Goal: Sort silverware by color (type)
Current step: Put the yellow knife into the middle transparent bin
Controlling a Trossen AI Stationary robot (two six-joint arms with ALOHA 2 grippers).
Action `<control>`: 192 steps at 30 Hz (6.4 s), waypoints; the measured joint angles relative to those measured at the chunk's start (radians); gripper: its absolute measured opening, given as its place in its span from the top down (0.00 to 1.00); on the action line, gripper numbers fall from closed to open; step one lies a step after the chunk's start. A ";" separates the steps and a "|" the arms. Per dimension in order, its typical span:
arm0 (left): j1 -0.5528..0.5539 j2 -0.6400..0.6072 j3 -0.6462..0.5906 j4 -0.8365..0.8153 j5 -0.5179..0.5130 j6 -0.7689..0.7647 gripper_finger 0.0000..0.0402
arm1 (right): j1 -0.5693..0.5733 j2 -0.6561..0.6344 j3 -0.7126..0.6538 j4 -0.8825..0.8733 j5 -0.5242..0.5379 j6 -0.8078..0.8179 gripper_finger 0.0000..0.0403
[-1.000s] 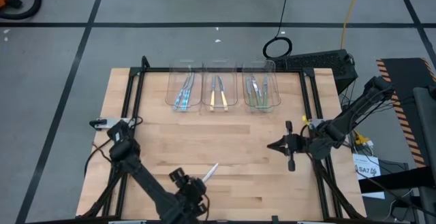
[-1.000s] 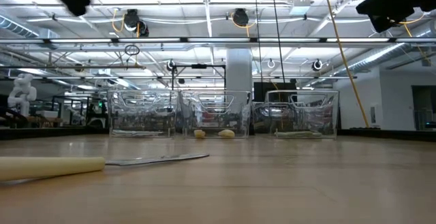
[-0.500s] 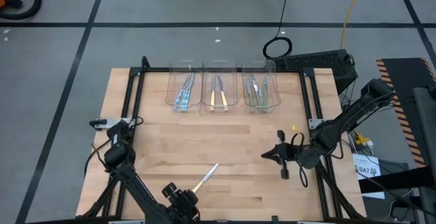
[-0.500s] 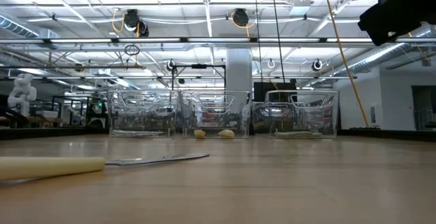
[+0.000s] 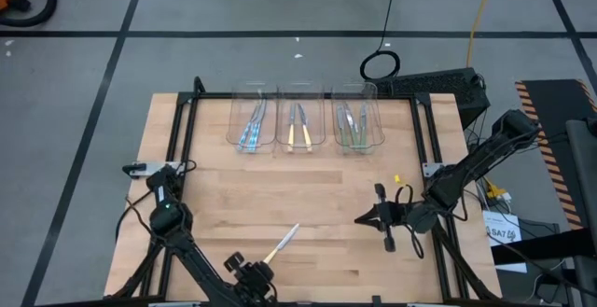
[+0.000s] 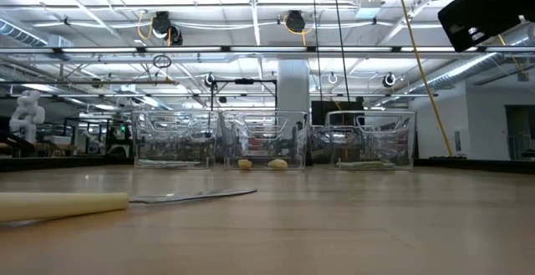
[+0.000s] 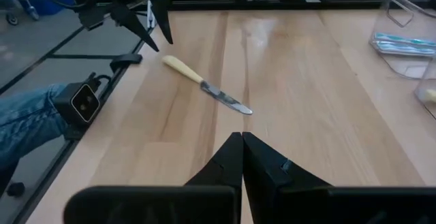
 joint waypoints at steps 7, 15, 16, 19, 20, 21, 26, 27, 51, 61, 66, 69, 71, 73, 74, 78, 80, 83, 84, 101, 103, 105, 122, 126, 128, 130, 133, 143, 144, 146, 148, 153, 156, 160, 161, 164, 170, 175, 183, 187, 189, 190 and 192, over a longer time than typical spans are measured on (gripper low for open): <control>-0.001 0.000 0.000 -0.015 -0.003 -0.083 0.68 | 0.000 0.000 0.000 0.000 -0.001 0.010 1.00; -0.003 0.017 0.003 0.012 0.033 -0.189 0.68 | 0.000 0.000 0.000 0.000 -0.002 0.015 1.00; -0.003 0.024 0.001 -0.004 0.052 -0.186 0.68 | 0.000 0.000 0.000 -0.001 -0.002 0.019 1.00; 0.002 0.046 0.002 -0.016 0.072 -0.160 0.68 | 0.000 0.000 0.000 -0.001 -0.002 0.033 1.00; 0.003 0.057 0.002 -0.029 0.079 -0.150 0.68 | 0.000 0.000 0.000 -0.001 -0.002 0.034 1.00; 0.005 0.067 0.001 -0.033 0.087 -0.140 0.68 | 0.000 0.000 0.000 -0.001 -0.002 0.039 1.00; 0.013 0.091 0.001 -0.002 0.102 -0.107 0.68 | 0.000 0.000 0.000 -0.009 -0.003 0.056 1.00; 0.015 0.091 0.002 0.005 0.103 -0.106 0.68 | 0.000 0.000 0.000 -0.010 -0.003 0.056 1.00; 0.071 0.091 0.003 0.031 0.103 0.041 0.79 | 0.000 0.000 0.000 -0.009 -0.003 0.051 1.00; 0.064 0.096 0.234 0.004 -0.139 0.253 0.79 | 0.000 0.000 0.000 -0.008 -0.002 0.052 1.00; 0.065 0.055 0.282 0.004 -0.247 0.355 0.79 | 0.001 0.000 0.000 -0.008 -0.001 0.070 1.00; 0.060 0.037 0.291 -0.038 -0.297 0.355 0.79 | 0.008 0.000 -0.001 -0.003 0.001 0.071 1.00; 0.054 0.034 0.292 -0.049 -0.335 0.364 0.79 | 0.013 0.000 -0.001 -0.003 0.002 0.067 1.00; 0.043 0.025 0.292 -0.045 -0.389 0.383 0.79 | 0.015 0.000 -0.001 0.001 0.002 0.057 1.00; 0.039 0.019 0.292 -0.032 -0.415 0.410 0.79 | 0.016 0.000 -0.001 0.006 0.003 0.051 1.00; 0.022 0.002 0.293 0.045 -0.534 0.571 0.79 | 0.017 0.024 -0.001 0.098 0.006 -0.014 1.00; 0.014 0.003 0.293 0.081 -0.595 0.667 0.79 | 0.022 0.058 -0.001 0.178 0.004 -0.070 1.00; 0.000 0.003 0.293 0.107 -0.678 0.766 0.79 | 0.027 0.124 -0.001 0.317 -0.001 -0.163 1.00; -0.002 0.003 0.293 0.106 -0.691 0.772 0.79 | 0.027 0.146 -0.001 0.355 -0.001 -0.192 1.00; 0.086 0.042 0.293 0.099 -0.784 0.996 0.79 | -0.023 0.440 -0.001 0.888 -0.184 -0.702 0.92; 0.090 0.048 0.292 0.076 -0.771 1.000 0.79 | -0.023 0.439 -0.001 0.912 -0.183 -0.737 0.86; 0.094 0.051 0.291 0.074 -0.765 1.000 0.79 | -0.021 0.439 -0.001 0.939 -0.180 -0.776 0.80; 0.158 0.058 0.292 0.223 -0.817 0.963 0.79 | -0.023 0.439 0.000 1.059 -0.186 -0.801 0.58; 0.175 0.058 0.292 0.259 -0.837 0.969 0.79 | -0.028 0.439 0.000 1.133 -0.186 -0.779 0.58; 0.178 0.058 0.292 0.260 -0.845 0.965 0.79 | -0.029 0.439 0.000 1.145 -0.182 -0.778 0.58; 0.176 0.058 0.292 0.259 -0.860 0.962 0.79 | -0.038 0.439 0.000 1.140 -0.182 -0.770 0.58; 0.176 0.058 0.292 0.262 -0.871 0.961 0.79 | -0.054 0.439 0.000 1.110 -0.179 -0.735 0.58; 0.174 0.058 0.292 0.267 -0.872 0.957 0.79 | -0.095 0.439 0.000 1.102 -0.227 -0.677 0.60; 0.175 0.058 0.292 0.267 -0.872 0.953 0.79 | -0.095 0.439 0.000 1.109 -0.246 -0.678 0.61; 0.179 0.058 0.292 0.268 -0.866 0.947 0.79 | -0.094 0.439 0.005 1.113 -0.268 -0.678 0.62; 0.182 0.058 0.292 0.268 -0.860 0.947 0.79 | -0.095 0.439 0.014 1.112 -0.286 -0.678 0.63; 0.184 0.058 0.292 0.271 -0.854 0.945 0.79 | -0.095 0.439 0.022 1.110 -0.287 -0.704 0.68; 0.179 0.058 0.292 0.271 -0.856 0.940 0.79 | -0.095 0.439 0.024 1.098 -0.287 -0.740 0.70; 0.163 0.057 0.292 0.269 -0.883 0.947 0.79 | -0.083 0.439 0.024 1.057 -0.258 -0.823 0.70; 0.157 0.055 0.292 0.264 -0.888 0.947 0.79 | -0.078 0.439 0.024 1.054 -0.239 -0.845 0.70; 0.137 0.050 0.292 0.264 -0.909 0.947 0.79 | -0.062 0.439 0.025 1.054 -0.190 -0.918 0.67; 0.116 0.050 0.292 0.264 -0.926 0.952 0.79 | -0.042 0.439 0.025 1.053 -0.182 -1.040 0.61; 0.120 0.050 0.292 0.266 -0.906 0.940 0.79 | -0.041 0.439 0.025 1.077 -0.181 -1.028 0.59; 0.140 0.049 0.293 0.341 -0.864 0.981 0.79 | -0.049 0.439 0.072 1.095 -0.183 -0.878 0.59; 0.147 0.049 0.293 0.383 -0.859 1.029 0.79 | -0.049 0.439 0.089 1.091 -0.207 -0.840 0.59; 0.150 0.049 0.293 0.387 -0.856 1.034 0.79 | -0.049 0.439 0.094 1.091 -0.251 -0.832 0.59; 0.151 0.049 0.293 0.387 -0.856 1.035 0.79 | -0.049 0.439 0.096 1.091 -0.269 -0.830 0.59; 0.156 0.049 0.293 0.390 -0.851 1.039 0.79 | -0.049 0.439 0.099 1.092 -0.286 -0.830 0.59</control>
